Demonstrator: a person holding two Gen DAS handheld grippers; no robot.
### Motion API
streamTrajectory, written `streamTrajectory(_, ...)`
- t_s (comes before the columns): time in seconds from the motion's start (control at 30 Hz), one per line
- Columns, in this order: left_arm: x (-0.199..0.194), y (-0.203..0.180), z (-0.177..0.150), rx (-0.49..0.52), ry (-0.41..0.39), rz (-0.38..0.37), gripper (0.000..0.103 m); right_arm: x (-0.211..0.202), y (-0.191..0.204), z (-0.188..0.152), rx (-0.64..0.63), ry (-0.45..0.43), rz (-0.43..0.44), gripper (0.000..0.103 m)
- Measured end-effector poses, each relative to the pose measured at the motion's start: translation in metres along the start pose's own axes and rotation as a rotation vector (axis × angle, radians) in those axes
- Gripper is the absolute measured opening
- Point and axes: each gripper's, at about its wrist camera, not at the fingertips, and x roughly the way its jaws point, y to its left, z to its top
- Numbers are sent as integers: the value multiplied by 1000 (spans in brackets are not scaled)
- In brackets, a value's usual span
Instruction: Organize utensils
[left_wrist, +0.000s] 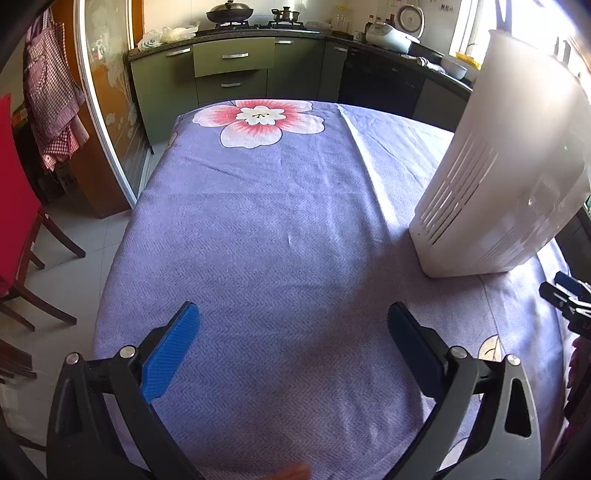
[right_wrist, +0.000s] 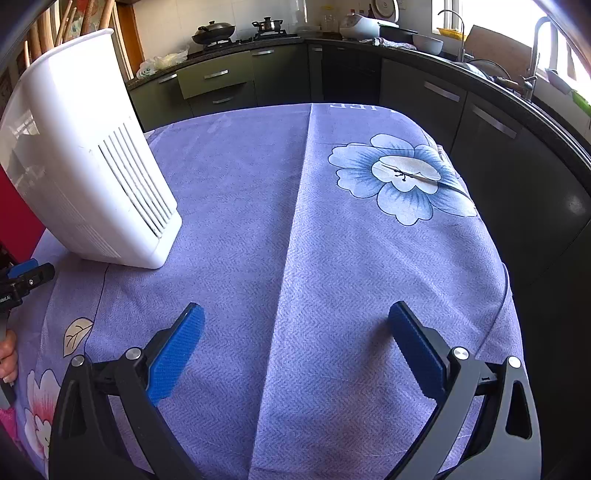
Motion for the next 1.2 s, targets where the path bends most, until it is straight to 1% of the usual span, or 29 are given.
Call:
streamTrajectory(0.1,-2,5,1,-38,-8,-31,96,0,0,0,-1,0,-1,98)
streamTrajectory(0.3,-4,-2,-2,-11,-14,-28,96,-1,0,1,-7,3,-10,98)
streamTrajectory(0.43,-9,-6,-3,17,-36,7,96,-3,7,-3,-13,5,-18,98)
streamTrajectory(0.57,-9,-5,-3,14,-34,7,96,-5,9,-4,-13,5,-18,98)
streamTrajectory(0.73,-12,-8,-4,28,-51,36,96,-5,11,-4,-19,8,-25,99)
streamTrajectory(1.2,-9,-5,-3,26,-45,17,96,-3,15,-4,-25,12,-30,99)
